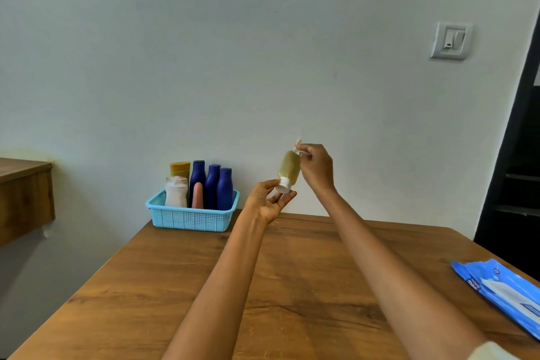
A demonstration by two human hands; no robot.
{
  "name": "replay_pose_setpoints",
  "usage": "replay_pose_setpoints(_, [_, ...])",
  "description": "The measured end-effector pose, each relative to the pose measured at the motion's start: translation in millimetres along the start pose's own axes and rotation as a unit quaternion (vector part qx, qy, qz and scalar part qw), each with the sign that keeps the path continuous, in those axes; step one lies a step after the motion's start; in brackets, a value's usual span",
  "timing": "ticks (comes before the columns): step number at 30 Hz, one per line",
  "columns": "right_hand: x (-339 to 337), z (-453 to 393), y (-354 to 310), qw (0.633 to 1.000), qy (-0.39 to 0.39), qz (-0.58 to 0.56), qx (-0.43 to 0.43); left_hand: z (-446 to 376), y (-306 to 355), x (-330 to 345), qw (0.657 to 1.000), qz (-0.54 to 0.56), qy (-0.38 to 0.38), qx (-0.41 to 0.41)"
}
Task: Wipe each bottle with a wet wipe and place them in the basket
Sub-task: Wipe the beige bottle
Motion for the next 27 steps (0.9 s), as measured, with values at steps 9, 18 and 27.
replay_pose_setpoints(9, [16,32,-3,0.994,-0.098,-0.015,-0.037,-3,1,-5,0.999,0.04,0.024,0.024])
replay_pose_setpoints(18, [7,28,-5,0.995,0.005,-0.094,0.035,-5,2,1,0.998,0.024,0.021,0.057])
replay_pose_setpoints(27, [10,52,4,0.992,-0.003,-0.121,0.024,-8,8,-3,0.989,-0.046,0.065,0.126])
Point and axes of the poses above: each hand's wrist, its own z-axis away from the middle knuckle, its own x-axis out of the palm, y = z × x, the point moved 2 cm from there along -z, towards the middle knuckle, and after that the axes turned 11 degrees about -x, right-handed, at the moved point
